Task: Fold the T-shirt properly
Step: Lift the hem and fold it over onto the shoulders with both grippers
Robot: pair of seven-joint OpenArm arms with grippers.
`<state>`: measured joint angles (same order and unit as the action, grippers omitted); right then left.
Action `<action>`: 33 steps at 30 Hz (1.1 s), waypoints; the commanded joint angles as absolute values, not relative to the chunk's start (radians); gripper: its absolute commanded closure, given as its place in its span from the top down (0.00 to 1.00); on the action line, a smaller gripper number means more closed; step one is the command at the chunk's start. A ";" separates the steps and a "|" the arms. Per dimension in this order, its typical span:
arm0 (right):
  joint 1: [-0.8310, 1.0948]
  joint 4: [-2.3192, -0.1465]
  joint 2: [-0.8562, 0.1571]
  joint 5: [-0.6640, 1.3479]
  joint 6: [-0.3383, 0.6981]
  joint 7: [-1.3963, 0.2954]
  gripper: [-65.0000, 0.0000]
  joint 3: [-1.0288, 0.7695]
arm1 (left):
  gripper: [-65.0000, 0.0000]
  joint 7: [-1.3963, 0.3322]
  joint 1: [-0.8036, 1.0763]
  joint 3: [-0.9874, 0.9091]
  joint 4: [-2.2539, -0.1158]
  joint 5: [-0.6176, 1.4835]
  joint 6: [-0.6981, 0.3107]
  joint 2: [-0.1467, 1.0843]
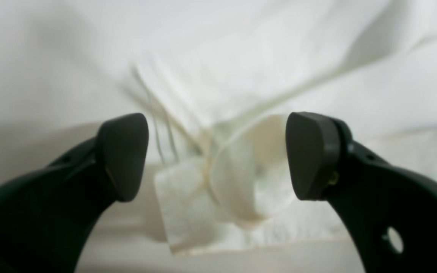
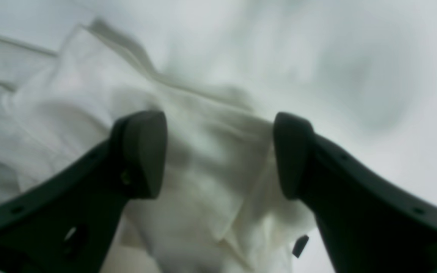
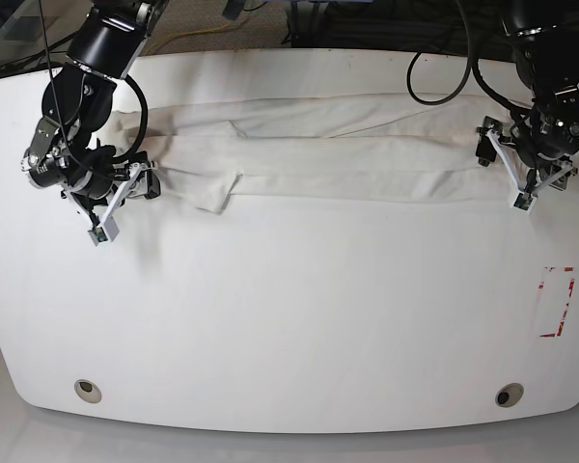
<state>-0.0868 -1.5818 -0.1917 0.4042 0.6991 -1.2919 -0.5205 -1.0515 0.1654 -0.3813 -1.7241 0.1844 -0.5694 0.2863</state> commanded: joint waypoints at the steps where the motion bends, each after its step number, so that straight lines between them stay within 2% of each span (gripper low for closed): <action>1: -0.107 -1.575 -0.208 0.418 0.698 -1.280 0.64 -0.522 | 0.81 -1.013 0.160 -0.378 -1.739 0.194 -0.568 0.300; 4: -0.107 -1.575 -0.202 0.420 0.698 -1.280 0.62 -0.521 | 0.81 -0.970 0.203 -0.375 -1.739 0.194 -0.568 0.309; 7: -0.107 -1.573 -0.186 0.420 0.698 -1.277 0.49 -0.521 | 0.81 -0.935 0.225 -0.364 -1.738 0.194 -0.568 0.318; 9: -0.107 -1.575 -0.180 0.420 0.698 -1.276 0.29 -0.521 | 0.81 -0.932 0.229 -0.346 -1.725 0.194 -0.568 0.321; 13: -0.107 -1.575 -0.179 0.420 0.698 -1.274 0.01 -0.518 | 0.81 -0.931 0.229 -0.343 -1.698 0.194 -0.568 0.321; 17: -0.102 -1.604 -0.179 0.420 0.698 -1.276 0.00 -0.521 | 0.81 -0.929 0.225 -0.341 -1.669 0.194 -0.568 0.321; 27: 0.051 -1.925 -0.177 0.420 0.698 -1.348 0.00 -0.527 | 0.81 -0.929 0.225 -0.340 -1.661 0.193 -0.568 0.323; 33: 0.116 -1.897 -0.180 0.412 0.698 -1.333 0.00 -0.527 | 0.81 -0.929 0.225 -0.340 -1.661 0.193 -0.568 0.323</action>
<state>0.1219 -1.9175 -0.1638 0.4110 0.6971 -1.3575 -0.5236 -0.9222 0.2268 -0.3378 -1.6554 0.2077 -0.5694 0.3107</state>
